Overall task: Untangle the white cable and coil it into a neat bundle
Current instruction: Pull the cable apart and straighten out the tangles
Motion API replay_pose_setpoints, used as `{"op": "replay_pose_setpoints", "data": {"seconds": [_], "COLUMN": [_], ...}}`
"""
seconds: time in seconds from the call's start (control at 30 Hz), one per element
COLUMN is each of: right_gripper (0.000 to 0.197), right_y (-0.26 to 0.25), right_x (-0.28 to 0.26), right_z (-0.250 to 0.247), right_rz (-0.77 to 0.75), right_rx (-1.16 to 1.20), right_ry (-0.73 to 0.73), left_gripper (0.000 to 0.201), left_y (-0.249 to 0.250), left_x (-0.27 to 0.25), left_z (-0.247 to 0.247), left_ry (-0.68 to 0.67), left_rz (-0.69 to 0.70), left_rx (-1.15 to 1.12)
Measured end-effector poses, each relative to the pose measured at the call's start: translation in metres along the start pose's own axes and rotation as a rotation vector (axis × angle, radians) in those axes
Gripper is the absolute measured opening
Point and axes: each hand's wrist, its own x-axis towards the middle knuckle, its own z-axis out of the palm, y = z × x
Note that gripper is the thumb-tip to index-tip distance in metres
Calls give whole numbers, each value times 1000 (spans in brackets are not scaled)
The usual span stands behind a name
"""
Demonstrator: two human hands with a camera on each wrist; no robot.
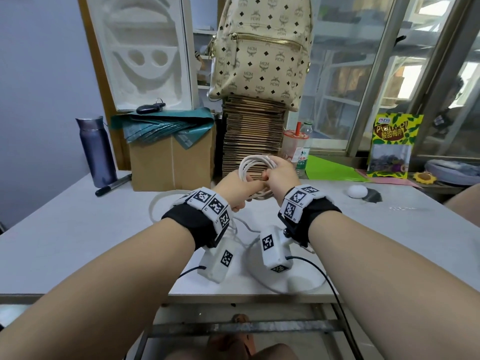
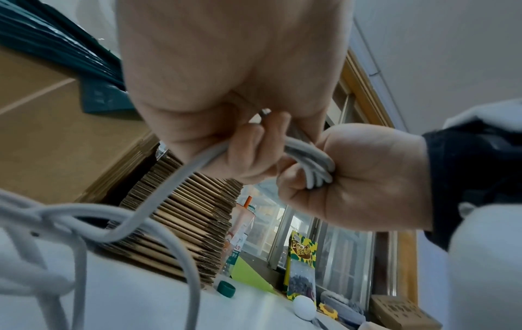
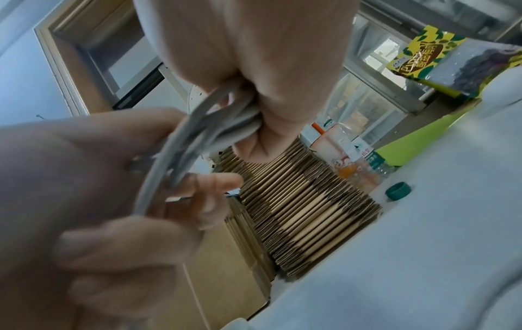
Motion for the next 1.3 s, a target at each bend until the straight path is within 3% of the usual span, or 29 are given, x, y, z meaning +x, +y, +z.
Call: {"op": "replay_pose_setpoints", "data": {"seconds": [0.07, 0.13, 0.2, 0.27, 0.37, 0.43, 0.57, 0.67, 0.77, 0.87, 0.97, 1.13, 1.3], "right_gripper": [48, 45, 39, 36, 22, 33, 41, 41, 43, 19, 14, 36, 36], "right_y": [-2, -3, -5, -9, -18, -21, -17, -13, -7, -3, -2, -4, -2], "right_x": [2, 3, 0, -6, -14, -16, -16, -12, -7, -11, -22, -14, -8], "right_z": [-7, -14, -18, -23, -25, -25, -27, -26, -24, -26, -20, -9, -12], "right_rz": [31, 45, 9, -67, -143, -143, -158, -165, -40, 195, 274, 231, 174], "right_rx": [-45, -105, -255, -400, -589, -658, -611, -507, -190, 151, 162, 227, 135], "right_ry": [-33, -64, -122, -162, -226, -251, -226, -173, -106, -234, -406, -221, -86], "left_gripper": [18, 44, 56, 60, 61, 59, 28, 25, 22, 19, 20, 19, 20], "left_y": [1, 0, -2, -2, 4, 9, 15, 18, 12, 5, 1, -3, 3], "left_x": [0, 0, 2, 0, -8, -11, -6, -4, 3, 10, 13, 11, 1], "left_z": [1, 1, -2, -5, -1, 3, 6, 5, 1, -5, -4, -1, -10], "left_ry": [-8, -9, 54, 118, 65, 51, 14, 40, 159, 286, 313, 202, 0], "left_rz": [86, 100, 39, 22, 184, 224, 158, 140, 145, 82, 35, -20, 64], "left_rx": [48, 59, 129, 275, 441, 505, 539, 514, 406, 91, -83, -324, -244]}}
